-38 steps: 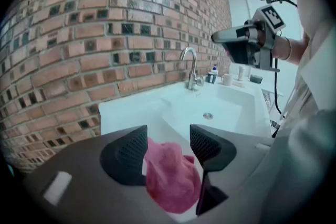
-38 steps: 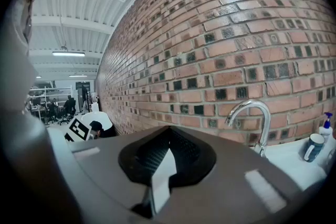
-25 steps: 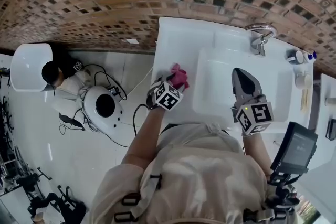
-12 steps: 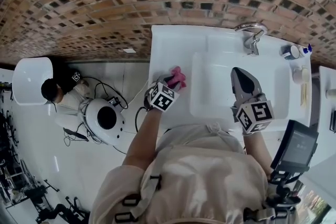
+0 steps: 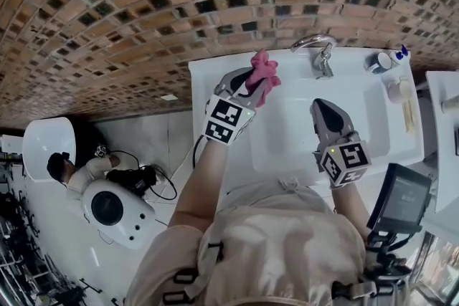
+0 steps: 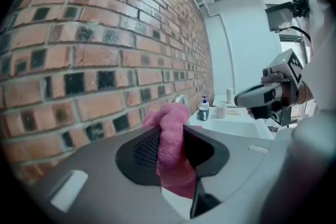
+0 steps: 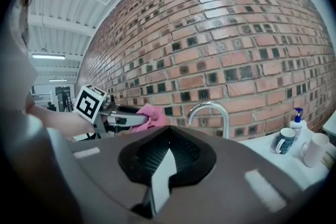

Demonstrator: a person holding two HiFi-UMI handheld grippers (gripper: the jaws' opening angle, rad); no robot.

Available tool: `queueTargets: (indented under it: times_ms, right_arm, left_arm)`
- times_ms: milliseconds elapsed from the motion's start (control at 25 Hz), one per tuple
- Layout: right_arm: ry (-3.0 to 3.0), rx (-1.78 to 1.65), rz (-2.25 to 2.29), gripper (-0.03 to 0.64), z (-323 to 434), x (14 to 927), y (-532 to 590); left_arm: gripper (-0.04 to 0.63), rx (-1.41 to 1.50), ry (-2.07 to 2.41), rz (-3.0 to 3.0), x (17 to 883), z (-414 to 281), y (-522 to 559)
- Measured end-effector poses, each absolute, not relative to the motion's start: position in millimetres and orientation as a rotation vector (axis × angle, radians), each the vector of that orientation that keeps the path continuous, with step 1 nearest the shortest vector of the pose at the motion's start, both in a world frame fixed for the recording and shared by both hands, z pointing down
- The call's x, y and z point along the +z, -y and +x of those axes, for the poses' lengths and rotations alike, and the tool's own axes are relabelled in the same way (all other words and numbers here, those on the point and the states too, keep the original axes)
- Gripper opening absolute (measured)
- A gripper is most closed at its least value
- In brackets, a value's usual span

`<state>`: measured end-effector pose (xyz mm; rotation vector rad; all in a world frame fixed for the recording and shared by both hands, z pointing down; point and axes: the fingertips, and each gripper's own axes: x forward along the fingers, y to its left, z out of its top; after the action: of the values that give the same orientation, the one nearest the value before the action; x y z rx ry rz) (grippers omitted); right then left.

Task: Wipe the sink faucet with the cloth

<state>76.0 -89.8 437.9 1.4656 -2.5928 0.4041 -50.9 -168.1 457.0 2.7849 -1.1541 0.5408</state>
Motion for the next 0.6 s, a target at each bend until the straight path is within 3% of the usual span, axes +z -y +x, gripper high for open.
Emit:
queueTargets:
  times_ms: [360, 600]
  right_arm:
    - [2.540, 0.397, 1.578, -0.015, 122.2, 432.2, 99.1]
    - [2.509, 0.412, 1.607, -0.015, 133.5, 438.3, 99.9]
  left_arm:
    - [0.114, 0.391, 1.080, 3.021, 380.8, 52.5, 227.6]
    - [0.112, 0.407, 1.002, 2.974, 388.6, 89.6, 249.3]
